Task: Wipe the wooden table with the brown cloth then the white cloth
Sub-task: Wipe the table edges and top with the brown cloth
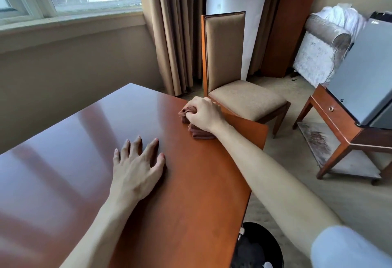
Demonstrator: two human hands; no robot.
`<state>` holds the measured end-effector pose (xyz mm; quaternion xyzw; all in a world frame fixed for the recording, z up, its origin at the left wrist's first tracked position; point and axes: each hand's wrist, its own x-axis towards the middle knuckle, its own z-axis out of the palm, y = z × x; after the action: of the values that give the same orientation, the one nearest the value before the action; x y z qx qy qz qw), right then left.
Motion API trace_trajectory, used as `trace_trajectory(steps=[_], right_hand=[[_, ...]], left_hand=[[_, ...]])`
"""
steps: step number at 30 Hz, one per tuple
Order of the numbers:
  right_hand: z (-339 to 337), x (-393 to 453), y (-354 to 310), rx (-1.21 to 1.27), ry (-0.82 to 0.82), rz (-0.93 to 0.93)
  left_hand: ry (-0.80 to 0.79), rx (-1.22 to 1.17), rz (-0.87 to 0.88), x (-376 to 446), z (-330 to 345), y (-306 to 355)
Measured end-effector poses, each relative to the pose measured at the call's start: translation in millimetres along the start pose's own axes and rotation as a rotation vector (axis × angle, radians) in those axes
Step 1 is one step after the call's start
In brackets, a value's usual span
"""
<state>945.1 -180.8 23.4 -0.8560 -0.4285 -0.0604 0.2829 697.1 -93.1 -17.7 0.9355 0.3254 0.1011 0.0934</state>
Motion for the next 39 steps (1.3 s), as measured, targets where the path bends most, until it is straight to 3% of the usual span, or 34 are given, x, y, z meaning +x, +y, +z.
trace_trajectory(steps=[3,6,11,15,18,20,22,24,26,28,30,33,34,36,38,39], right_hand=[[-1,7,6,0.147,-0.060,0.063],[5,-3,-7,-0.022,0.041,0.123],[-15,-85,-36,0.097,-0.086,-0.126],[-50,-170,-29,0.223,-0.251,-0.296],[-71,-151,6,0.227,-0.089,-0.053],[-71,-129,16,0.058,0.071,0.212],[-57,-124,-3,-0.136,0.175,0.336],[-39,-144,-48,-0.190,0.152,0.233],[-24,-181,-92,-0.113,0.045,-0.136],[-22,-209,-116,0.081,-0.197,-0.438],[-26,-191,-113,0.201,-0.329,-0.390],[-11,-140,-108,-0.001,-0.008,0.140],[3,-133,-119,-0.129,0.055,0.218],[24,-135,-156,-0.179,-0.016,0.030],[32,-149,-169,0.002,-0.176,-0.295],[30,-146,-164,0.100,-0.240,-0.340]], left_hand=[[-0.006,0.001,0.001,0,0,-1],[-0.010,0.010,0.001,0,0,-1],[-0.062,0.042,0.021,-4,-10,4],[-0.050,0.040,0.144,-29,-27,8],[-0.071,0.012,0.180,-66,-40,2],[-0.064,0.018,0.170,-91,-47,-5],[-0.053,0.023,0.143,-107,-54,-14],[-0.037,0.042,0.126,-113,-55,-24],[-0.019,0.044,0.101,-112,-56,-30],[-0.006,0.039,0.076,-107,-61,-36],[0.004,0.036,0.064,-104,-65,-47],[0.012,0.099,0.046,-105,-68,-73],[0.019,0.113,0.018,-105,-68,-83],[0.031,0.111,-0.066,-100,-68,-101],[0.031,0.090,-0.143,-95,-65,-117],[0.034,0.078,-0.167,-93,-62,-124]])
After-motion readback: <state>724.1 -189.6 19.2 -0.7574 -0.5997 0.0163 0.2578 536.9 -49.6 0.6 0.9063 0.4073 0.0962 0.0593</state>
